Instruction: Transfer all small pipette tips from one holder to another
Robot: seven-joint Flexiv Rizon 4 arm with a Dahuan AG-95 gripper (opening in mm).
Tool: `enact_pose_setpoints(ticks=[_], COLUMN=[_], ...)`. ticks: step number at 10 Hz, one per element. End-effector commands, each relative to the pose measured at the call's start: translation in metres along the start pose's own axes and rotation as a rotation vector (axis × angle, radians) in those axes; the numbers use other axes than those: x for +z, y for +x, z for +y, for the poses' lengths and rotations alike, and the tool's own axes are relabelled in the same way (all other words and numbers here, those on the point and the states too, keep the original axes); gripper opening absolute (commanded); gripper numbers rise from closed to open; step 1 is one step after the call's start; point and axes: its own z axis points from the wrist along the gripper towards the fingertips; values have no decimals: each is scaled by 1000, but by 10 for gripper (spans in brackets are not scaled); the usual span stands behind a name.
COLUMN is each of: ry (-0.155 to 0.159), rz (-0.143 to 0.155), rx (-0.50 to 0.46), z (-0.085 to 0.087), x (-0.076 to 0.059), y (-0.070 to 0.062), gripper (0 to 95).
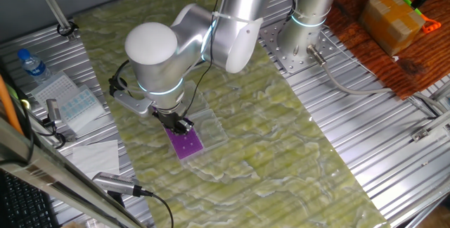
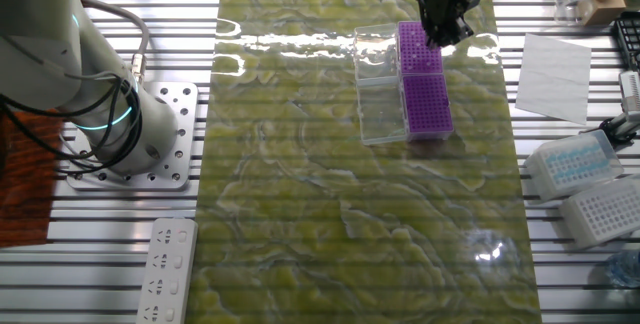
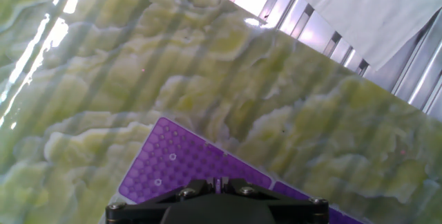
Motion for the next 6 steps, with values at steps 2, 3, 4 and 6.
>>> enact_pose_setpoints(ticks=[2,3,4,6], ry=[1,2,2,2], rz=[-1,0,0,0], rx=[0,-1,-1,0], z=[1,1,1,2], x=[1,2,2,3], y=[-1,-1,-1,-1], gripper=[0,0,0,0])
